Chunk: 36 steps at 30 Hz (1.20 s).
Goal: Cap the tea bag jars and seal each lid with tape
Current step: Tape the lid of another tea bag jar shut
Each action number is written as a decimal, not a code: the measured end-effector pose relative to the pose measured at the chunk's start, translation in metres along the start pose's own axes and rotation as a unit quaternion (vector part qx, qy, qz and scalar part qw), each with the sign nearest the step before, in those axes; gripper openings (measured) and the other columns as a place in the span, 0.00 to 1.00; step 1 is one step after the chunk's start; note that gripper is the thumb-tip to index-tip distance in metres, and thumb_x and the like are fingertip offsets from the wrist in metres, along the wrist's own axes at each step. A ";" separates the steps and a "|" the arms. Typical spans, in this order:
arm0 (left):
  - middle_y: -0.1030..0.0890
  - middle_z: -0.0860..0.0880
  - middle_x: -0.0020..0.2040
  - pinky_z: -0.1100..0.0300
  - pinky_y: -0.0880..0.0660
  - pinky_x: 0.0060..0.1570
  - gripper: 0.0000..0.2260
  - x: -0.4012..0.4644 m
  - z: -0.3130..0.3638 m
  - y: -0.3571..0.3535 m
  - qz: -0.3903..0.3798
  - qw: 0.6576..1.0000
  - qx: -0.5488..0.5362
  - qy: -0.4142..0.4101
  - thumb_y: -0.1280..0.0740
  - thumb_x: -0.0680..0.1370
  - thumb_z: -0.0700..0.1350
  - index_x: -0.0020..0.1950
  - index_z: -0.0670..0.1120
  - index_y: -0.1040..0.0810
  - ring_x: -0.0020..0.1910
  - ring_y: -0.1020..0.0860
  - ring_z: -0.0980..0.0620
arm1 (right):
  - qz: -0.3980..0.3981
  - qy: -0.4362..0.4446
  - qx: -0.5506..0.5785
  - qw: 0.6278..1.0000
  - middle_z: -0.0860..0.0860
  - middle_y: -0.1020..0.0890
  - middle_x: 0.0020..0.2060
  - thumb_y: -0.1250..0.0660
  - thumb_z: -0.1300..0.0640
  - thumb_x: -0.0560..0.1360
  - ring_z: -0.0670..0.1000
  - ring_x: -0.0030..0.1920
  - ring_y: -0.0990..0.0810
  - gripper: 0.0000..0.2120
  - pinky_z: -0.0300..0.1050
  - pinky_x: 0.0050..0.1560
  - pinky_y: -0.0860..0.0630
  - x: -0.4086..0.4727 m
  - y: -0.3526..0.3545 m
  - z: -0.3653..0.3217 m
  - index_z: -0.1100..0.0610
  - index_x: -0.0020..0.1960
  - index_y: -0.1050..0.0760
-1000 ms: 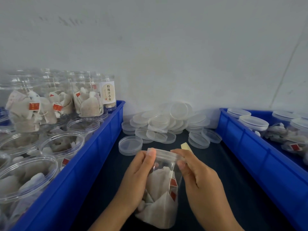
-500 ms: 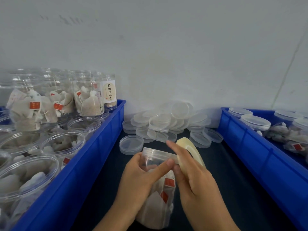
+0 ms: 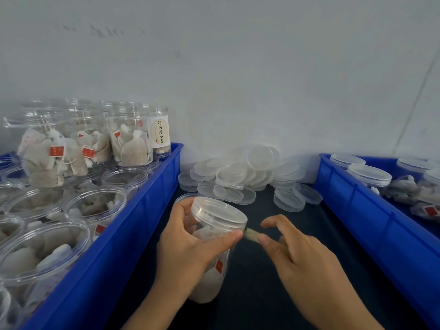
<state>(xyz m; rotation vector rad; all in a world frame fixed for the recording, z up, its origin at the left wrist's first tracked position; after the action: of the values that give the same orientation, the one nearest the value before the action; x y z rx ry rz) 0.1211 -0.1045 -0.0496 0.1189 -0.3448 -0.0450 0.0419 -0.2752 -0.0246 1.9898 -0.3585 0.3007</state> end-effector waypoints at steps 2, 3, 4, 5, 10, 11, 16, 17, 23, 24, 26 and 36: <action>0.22 0.69 0.51 0.68 0.28 0.44 0.36 0.000 0.000 -0.002 -0.013 1.000 -0.004 0.005 0.24 0.48 0.65 0.54 0.62 0.27 0.49 0.23 0.70 | 0.014 0.009 -0.027 1.000 0.44 0.26 0.29 0.53 0.37 0.76 0.32 0.38 0.27 0.10 0.36 0.30 0.34 0.002 0.004 0.004 0.36 0.55 0.39; 0.20 0.67 0.50 0.67 0.27 0.45 0.37 0.000 0.000 -0.003 -0.017 1.000 -0.011 0.012 0.24 0.47 0.65 0.54 0.62 0.27 0.49 0.22 0.68 | 0.023 0.009 -0.030 0.999 0.43 0.27 0.29 0.52 0.38 0.77 0.30 0.40 0.28 0.09 0.36 0.30 0.35 0.002 0.006 0.006 0.36 0.55 0.39; 0.19 0.64 0.50 0.66 0.26 0.46 0.37 0.000 0.000 -0.003 -0.019 0.999 -0.020 0.021 0.23 0.46 0.64 0.55 0.61 0.26 0.49 0.21 0.66 | 0.028 0.007 -0.028 0.999 0.43 0.28 0.29 0.51 0.39 0.78 0.30 0.41 0.29 0.08 0.36 0.30 0.36 0.003 0.007 0.007 0.35 0.56 0.39; 0.18 0.61 0.49 0.63 0.25 0.47 0.38 -0.001 -0.001 -0.004 -0.023 0.999 -0.032 0.032 0.23 0.46 0.63 0.55 0.60 0.26 0.48 0.20 0.64 | 0.025 0.005 -0.020 0.999 0.44 0.28 0.28 0.51 0.39 0.78 0.31 0.40 0.29 0.09 0.35 0.30 0.36 0.003 0.007 0.008 0.35 0.57 0.40; 0.15 0.56 0.47 0.59 0.23 0.46 0.35 -0.004 0.003 -0.011 -0.084 0.991 -0.090 0.058 0.20 0.50 0.57 0.55 0.53 0.23 0.46 0.17 0.58 | 0.001 0.001 0.020 1.000 0.43 0.24 0.35 0.52 0.40 0.79 0.39 0.39 0.25 0.15 0.36 0.41 0.29 0.003 0.003 0.009 0.33 0.65 0.44; 0.15 0.55 0.48 0.60 0.23 0.45 0.35 -0.004 0.003 -0.013 -0.100 0.988 -0.098 0.062 0.18 0.51 0.57 0.55 0.52 0.23 0.47 0.16 0.57 | 0.000 0.001 0.022 1.000 0.43 0.23 0.37 0.53 0.40 0.79 0.40 0.40 0.24 0.16 0.36 0.44 0.28 0.002 0.003 0.009 0.31 0.66 0.46; 0.14 0.50 0.49 0.65 0.21 0.39 0.33 -0.006 -0.006 -0.023 -0.160 0.971 -0.144 0.105 0.20 0.55 0.52 0.58 0.48 0.22 0.47 0.16 0.52 | -0.012 0.007 0.041 0.999 0.40 0.23 0.36 0.53 0.39 0.79 0.39 0.40 0.24 0.18 0.34 0.45 0.28 0.004 -0.001 0.008 0.26 0.67 0.47; 0.14 0.50 0.48 0.66 0.21 0.38 0.32 -0.006 -0.008 -0.025 -0.166 0.968 -0.151 0.114 0.21 0.55 0.52 0.58 0.48 0.22 0.46 0.16 0.53 | -0.018 0.004 0.046 0.999 0.38 0.23 0.36 0.53 0.39 0.78 0.38 0.41 0.24 0.18 0.33 0.45 0.28 0.004 -0.003 0.009 0.25 0.67 0.47; 0.14 0.49 0.51 0.59 0.23 0.47 0.31 -0.006 -0.014 -0.032 -0.210 0.956 -0.156 0.133 0.23 0.57 0.52 0.59 0.48 0.22 0.50 0.16 0.52 | -0.022 -0.002 0.038 0.999 0.37 0.21 0.42 0.52 0.39 0.78 0.36 0.43 0.24 0.20 0.30 0.43 0.30 0.004 -0.006 0.013 0.23 0.67 0.49; 0.15 0.49 0.51 0.59 0.23 0.47 0.31 -0.006 -0.014 -0.033 -0.218 0.954 -0.157 0.131 0.23 0.57 0.52 0.59 0.48 0.22 0.50 0.16 0.52 | -0.019 -0.002 0.033 0.999 0.39 0.20 0.46 0.52 0.40 0.79 0.37 0.44 0.24 0.20 0.30 0.43 0.30 0.004 -0.006 0.013 0.24 0.68 0.48; 0.15 0.50 0.52 0.62 0.21 0.44 0.31 -0.007 -0.014 -0.034 -0.223 0.953 -0.166 0.123 0.24 0.59 0.52 0.61 0.48 0.24 0.51 0.16 0.52 | -0.013 0.001 0.019 1.000 0.41 0.20 0.49 0.51 0.41 0.80 0.39 0.46 0.24 0.20 0.32 0.46 0.28 0.004 -0.006 0.011 0.26 0.70 0.48; 0.15 0.49 0.51 0.64 0.21 0.44 0.25 -0.005 -0.017 -0.034 -0.196 0.957 -0.180 0.113 0.44 0.72 0.64 0.58 0.50 0.21 0.52 0.17 0.52 | 0.027 0.028 -0.017 0.999 0.39 0.28 0.35 0.53 0.42 0.80 0.37 0.39 0.27 0.22 0.31 0.38 0.31 0.003 -0.006 0.003 0.32 0.73 0.48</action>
<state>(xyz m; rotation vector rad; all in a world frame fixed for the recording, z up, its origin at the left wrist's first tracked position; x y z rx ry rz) 0.1216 -0.1356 -0.0718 -0.1693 -0.0765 -0.4822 0.0469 -0.2753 -0.0299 1.9365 -0.3792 0.3808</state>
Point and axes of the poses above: each hand's wrist, its own x-axis towards the middle knuckle, its own y-axis out of the back of the hand, z = x × y, the point moved 8 cm from there along x, towards the middle knuckle
